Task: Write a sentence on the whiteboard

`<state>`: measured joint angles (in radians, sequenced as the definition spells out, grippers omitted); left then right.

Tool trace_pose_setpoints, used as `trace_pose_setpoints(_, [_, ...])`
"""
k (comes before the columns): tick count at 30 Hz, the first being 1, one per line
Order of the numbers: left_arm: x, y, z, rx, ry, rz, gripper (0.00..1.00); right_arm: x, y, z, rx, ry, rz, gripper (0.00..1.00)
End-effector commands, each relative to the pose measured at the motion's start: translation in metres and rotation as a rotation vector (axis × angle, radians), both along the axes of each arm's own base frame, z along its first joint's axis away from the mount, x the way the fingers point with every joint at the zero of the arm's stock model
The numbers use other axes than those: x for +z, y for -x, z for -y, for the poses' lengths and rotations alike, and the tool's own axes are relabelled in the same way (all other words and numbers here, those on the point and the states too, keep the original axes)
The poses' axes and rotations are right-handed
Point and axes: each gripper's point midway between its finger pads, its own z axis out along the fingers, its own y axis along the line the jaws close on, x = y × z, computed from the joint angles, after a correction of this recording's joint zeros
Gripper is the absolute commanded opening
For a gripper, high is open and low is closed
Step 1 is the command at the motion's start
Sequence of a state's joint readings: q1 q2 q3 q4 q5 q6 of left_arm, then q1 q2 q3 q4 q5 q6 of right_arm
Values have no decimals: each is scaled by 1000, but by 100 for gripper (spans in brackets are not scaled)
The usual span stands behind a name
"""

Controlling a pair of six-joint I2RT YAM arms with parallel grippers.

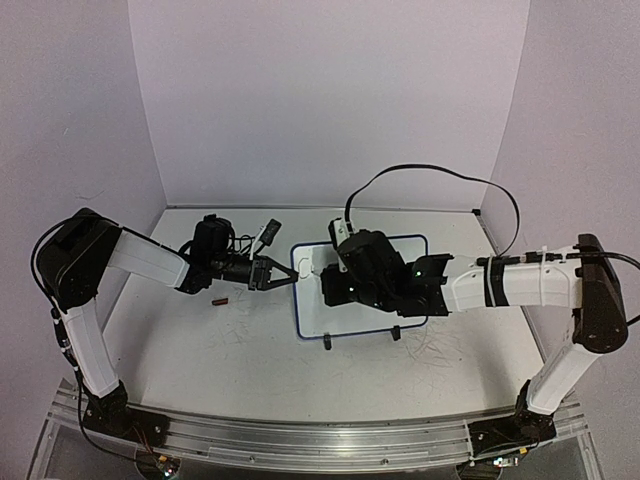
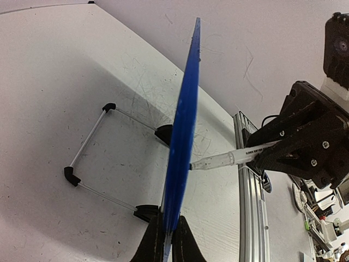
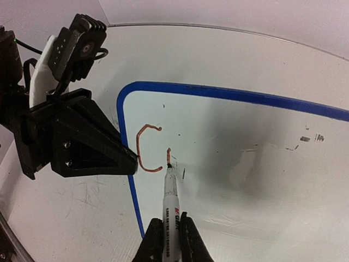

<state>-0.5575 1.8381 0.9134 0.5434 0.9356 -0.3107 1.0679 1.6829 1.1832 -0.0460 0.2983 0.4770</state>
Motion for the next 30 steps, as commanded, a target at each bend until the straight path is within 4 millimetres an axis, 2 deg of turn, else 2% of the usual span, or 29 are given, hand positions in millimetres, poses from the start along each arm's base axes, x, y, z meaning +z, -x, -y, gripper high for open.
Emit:
trace_pose_setpoints(1, [5,7,0,-26,16,-9,0,-2,0,9,-29,14,-3,0])
trace_pose_setpoints(17, [5,8,0,-29,15,-13,0,-2,1,21,-59,19,1,0])
trace_pose_setpoints(30, [5,9,0,-31,17,-12,0,13,-6,26,-106,9,47,0])
